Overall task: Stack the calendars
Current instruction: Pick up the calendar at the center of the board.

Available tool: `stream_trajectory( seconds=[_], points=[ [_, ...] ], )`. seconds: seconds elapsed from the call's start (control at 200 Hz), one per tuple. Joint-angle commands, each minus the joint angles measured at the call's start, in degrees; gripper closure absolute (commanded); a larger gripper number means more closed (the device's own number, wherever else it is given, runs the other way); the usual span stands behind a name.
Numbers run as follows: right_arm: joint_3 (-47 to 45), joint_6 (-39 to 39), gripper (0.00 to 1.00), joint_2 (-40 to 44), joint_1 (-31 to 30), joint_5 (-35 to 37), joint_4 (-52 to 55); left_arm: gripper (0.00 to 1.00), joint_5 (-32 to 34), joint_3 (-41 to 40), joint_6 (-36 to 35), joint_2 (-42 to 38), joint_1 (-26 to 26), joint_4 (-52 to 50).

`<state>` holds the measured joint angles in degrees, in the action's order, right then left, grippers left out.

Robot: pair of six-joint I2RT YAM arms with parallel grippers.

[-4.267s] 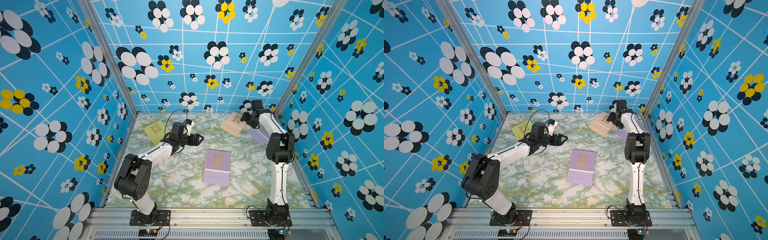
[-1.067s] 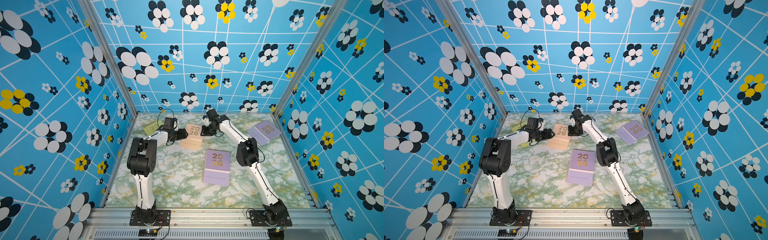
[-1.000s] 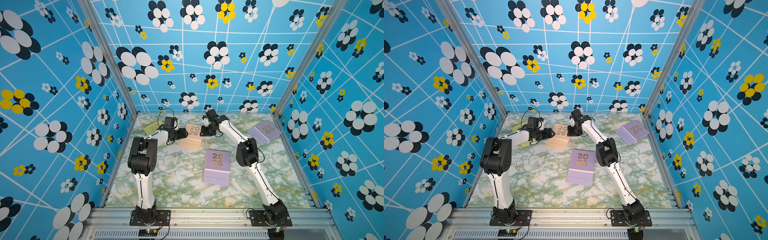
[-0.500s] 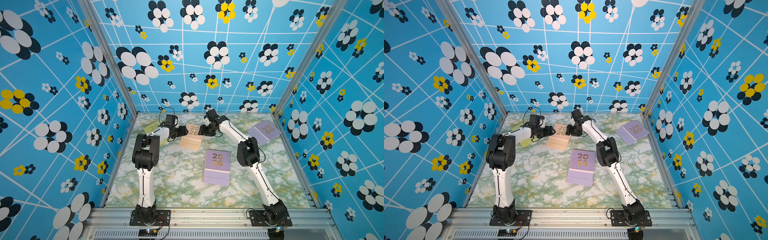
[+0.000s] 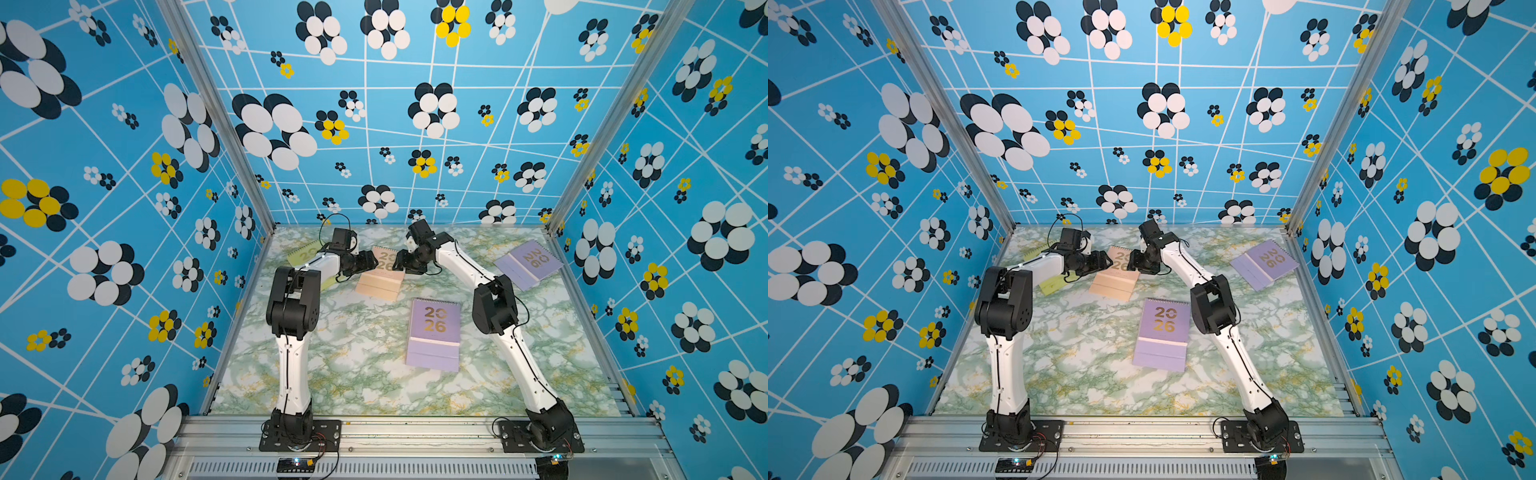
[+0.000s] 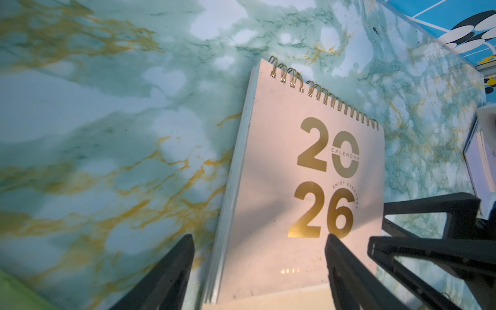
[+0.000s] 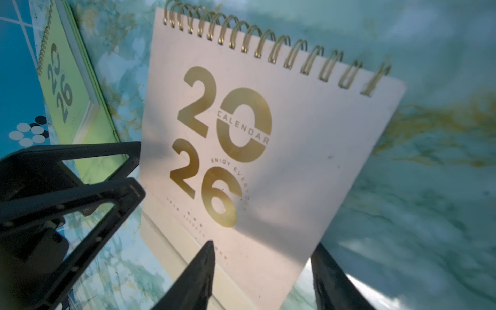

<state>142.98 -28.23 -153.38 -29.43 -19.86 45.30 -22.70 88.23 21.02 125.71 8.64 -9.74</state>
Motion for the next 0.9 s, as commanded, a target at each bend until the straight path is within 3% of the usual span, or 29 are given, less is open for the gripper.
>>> stream_trajectory(
  seconds=[0.0, 0.565, 0.895],
  points=[
    [1.4, -0.9, 0.42, -1.8, -1.0, -1.5, -0.4, 0.22, -2.3, -3.7, 1.4, -0.3, 0.5, 0.7],
    [3.2, -0.3, 0.42, -2.9, -2.3, -4.2, -0.3, 0.23, -1.5, -24.8, 4.2, -13.1, 0.6, 9.6],
    [3.0, 0.4, 0.42, -2.5, -2.2, -2.4, 1.4, 0.22, 3.4, -22.4, -0.3, -13.7, -0.3, 4.9]
  ],
)
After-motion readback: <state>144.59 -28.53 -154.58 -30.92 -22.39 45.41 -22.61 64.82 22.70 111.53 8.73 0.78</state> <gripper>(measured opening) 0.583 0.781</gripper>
